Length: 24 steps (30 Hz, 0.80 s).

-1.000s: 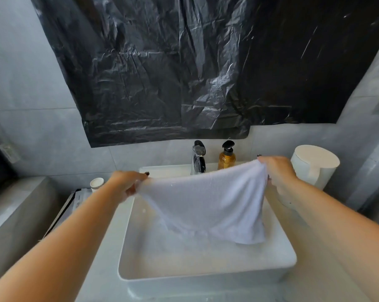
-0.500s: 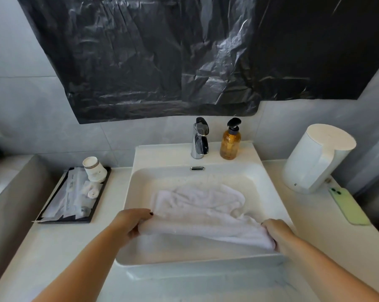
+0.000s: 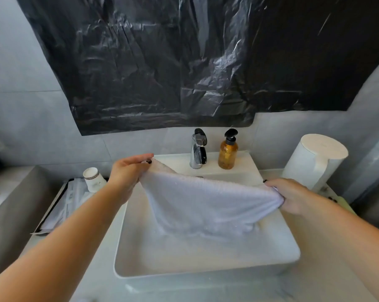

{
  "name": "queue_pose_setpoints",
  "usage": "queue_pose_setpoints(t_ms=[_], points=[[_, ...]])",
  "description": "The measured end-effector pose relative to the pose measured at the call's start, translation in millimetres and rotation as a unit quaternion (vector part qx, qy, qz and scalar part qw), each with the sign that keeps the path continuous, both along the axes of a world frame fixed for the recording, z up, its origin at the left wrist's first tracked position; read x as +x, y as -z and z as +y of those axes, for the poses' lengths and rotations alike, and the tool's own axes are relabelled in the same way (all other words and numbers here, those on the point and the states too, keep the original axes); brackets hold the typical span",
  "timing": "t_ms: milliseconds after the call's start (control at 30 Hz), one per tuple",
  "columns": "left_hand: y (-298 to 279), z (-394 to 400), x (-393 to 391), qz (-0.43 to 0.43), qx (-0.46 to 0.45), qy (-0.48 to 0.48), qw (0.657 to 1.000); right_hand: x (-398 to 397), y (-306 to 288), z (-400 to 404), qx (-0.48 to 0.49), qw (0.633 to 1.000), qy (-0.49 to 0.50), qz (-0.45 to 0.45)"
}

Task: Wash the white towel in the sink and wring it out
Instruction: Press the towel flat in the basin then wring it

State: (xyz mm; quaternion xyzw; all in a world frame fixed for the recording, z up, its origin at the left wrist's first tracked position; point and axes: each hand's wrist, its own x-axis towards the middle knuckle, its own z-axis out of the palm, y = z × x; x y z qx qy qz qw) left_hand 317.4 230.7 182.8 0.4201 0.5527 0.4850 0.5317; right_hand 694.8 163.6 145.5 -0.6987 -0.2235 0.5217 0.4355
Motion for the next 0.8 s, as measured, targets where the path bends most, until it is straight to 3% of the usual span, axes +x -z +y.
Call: queue_pose_setpoints(t_ms=[133,233,400,533,667,800], points=[[-34,10,15,-0.001,0.044,-0.017,0.999,-5,-17,-3,-0.062,0.994,-0.068,-0.060],[-50,16,16,0.001,0.064,-0.028,0.998,-4,-23,0,-0.028,0.994,-0.007,-0.103],[-69,17,2,0.023,0.077,-0.013,0.997,-1,-55,6,0.096,0.987,0.117,-0.057],[-78,10,-9,0.158,0.091,0.037,0.983,-18,-94,8,0.181,0.972,0.147,-0.024],[-86,5,-18,0.316,0.150,0.042,0.936,-25,-129,4,0.247,0.964,0.077,-0.059],[-89,5,-21,0.379,0.200,0.029,0.903,-19,-151,-3,0.285,0.953,0.057,-0.089]])
